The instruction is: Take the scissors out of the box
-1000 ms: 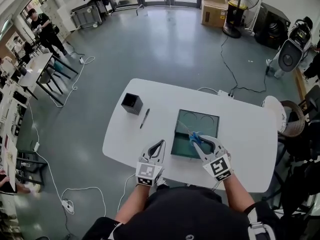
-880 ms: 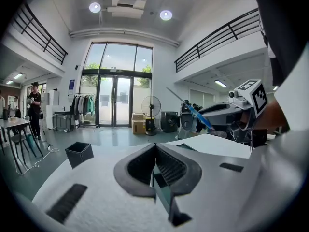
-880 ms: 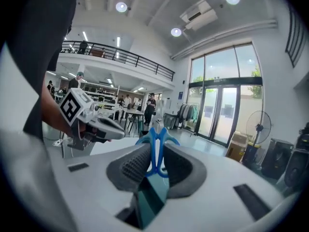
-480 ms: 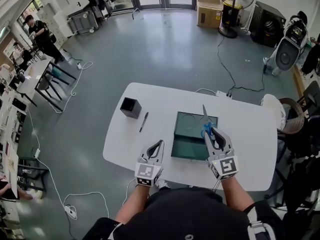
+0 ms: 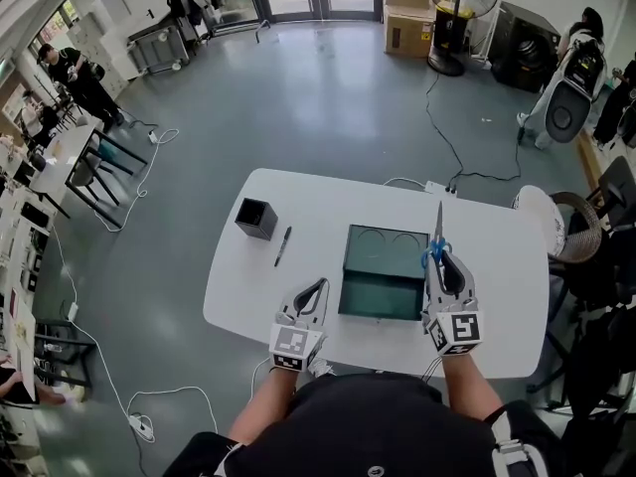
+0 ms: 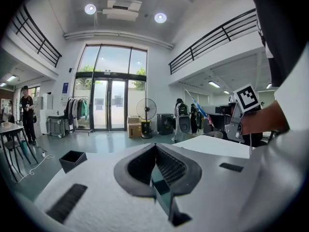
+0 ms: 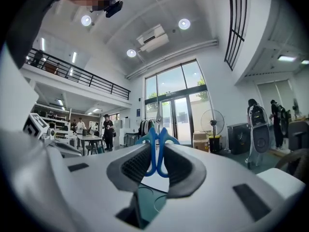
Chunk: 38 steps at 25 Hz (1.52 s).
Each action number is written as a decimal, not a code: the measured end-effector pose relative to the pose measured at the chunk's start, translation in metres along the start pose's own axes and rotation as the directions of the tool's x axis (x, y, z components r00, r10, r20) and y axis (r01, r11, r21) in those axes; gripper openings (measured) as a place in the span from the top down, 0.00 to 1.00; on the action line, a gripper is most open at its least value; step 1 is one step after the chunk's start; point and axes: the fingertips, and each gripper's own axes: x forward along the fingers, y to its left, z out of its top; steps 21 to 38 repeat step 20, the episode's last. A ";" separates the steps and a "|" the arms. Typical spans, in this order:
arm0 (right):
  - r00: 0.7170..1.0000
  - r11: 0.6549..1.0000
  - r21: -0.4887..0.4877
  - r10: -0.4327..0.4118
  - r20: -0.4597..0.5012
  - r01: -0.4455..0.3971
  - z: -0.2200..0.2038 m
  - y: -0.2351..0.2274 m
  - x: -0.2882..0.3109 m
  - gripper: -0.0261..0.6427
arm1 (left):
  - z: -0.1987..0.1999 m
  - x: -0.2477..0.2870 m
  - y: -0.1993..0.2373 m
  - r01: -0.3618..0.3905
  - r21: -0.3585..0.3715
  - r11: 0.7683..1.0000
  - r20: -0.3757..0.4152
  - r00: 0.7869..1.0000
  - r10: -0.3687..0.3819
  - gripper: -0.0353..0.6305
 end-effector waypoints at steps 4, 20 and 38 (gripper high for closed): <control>1.000 1.000 -0.013 0.004 0.005 -0.004 0.002 0.003 0.001 0.83 | 0.001 -0.001 0.001 -0.007 0.004 1.000 0.004 1.000 0.007 0.93; 1.000 0.998 -0.056 0.009 -0.006 -0.009 0.001 0.001 -0.002 0.83 | 0.000 0.004 -0.004 0.004 0.000 1.000 -0.004 1.000 -0.004 0.93; 1.000 0.998 -0.056 0.009 -0.006 -0.009 0.001 0.001 -0.002 0.83 | 0.000 0.004 -0.004 0.004 0.000 1.000 -0.004 1.000 -0.004 0.93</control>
